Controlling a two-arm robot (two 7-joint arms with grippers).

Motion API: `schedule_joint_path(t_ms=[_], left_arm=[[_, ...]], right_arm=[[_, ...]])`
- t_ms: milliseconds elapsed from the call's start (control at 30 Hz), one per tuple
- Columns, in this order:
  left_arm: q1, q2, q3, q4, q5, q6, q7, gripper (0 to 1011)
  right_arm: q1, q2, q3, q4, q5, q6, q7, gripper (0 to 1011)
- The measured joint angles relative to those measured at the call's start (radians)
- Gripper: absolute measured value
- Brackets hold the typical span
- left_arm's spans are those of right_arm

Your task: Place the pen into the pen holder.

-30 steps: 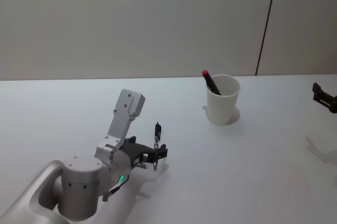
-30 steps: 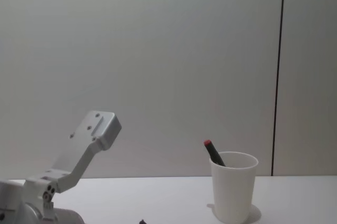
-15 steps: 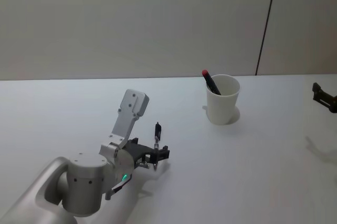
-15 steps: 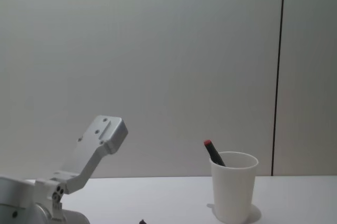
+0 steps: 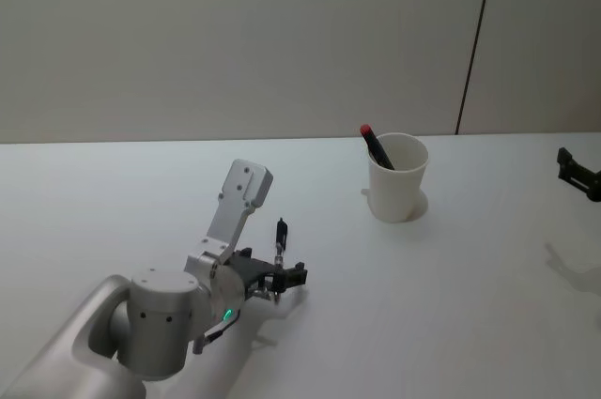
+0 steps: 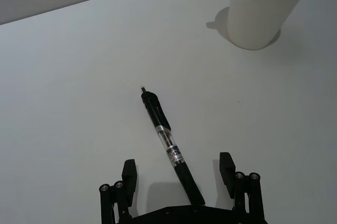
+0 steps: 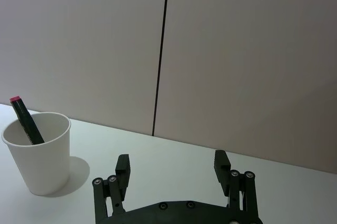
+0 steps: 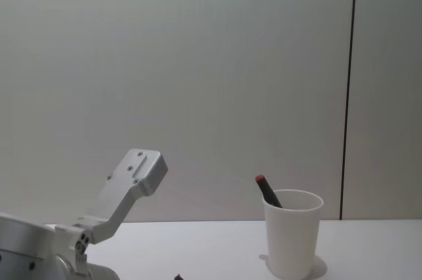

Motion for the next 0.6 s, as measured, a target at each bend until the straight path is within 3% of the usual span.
schedule_joint_path(t_ms=[267, 467, 533, 600], left_arm=[[-0.006, -0.006, 0.000, 0.011, 0.007, 0.007, -0.006, 964], [-0.009, -0.010, 0.000, 0.015, 0.017, 0.014, -0.010, 809], [-0.009, -0.010, 0.001, 0.017, 0.021, 0.016, -0.011, 713], [-0.009, -0.011, 0.001, 0.018, 0.025, 0.018, -0.011, 699]], right_arm=[[0.000, 0.000, 0.000, 0.000, 0.000, 0.000, 0.000, 1002], [0.000, 0.000, 0.000, 0.000, 0.000, 0.000, 0.000, 1002], [0.000, 0.000, 0.000, 0.000, 0.000, 0.000, 0.000, 1002], [0.000, 0.000, 0.000, 0.000, 0.000, 0.000, 0.000, 1002]])
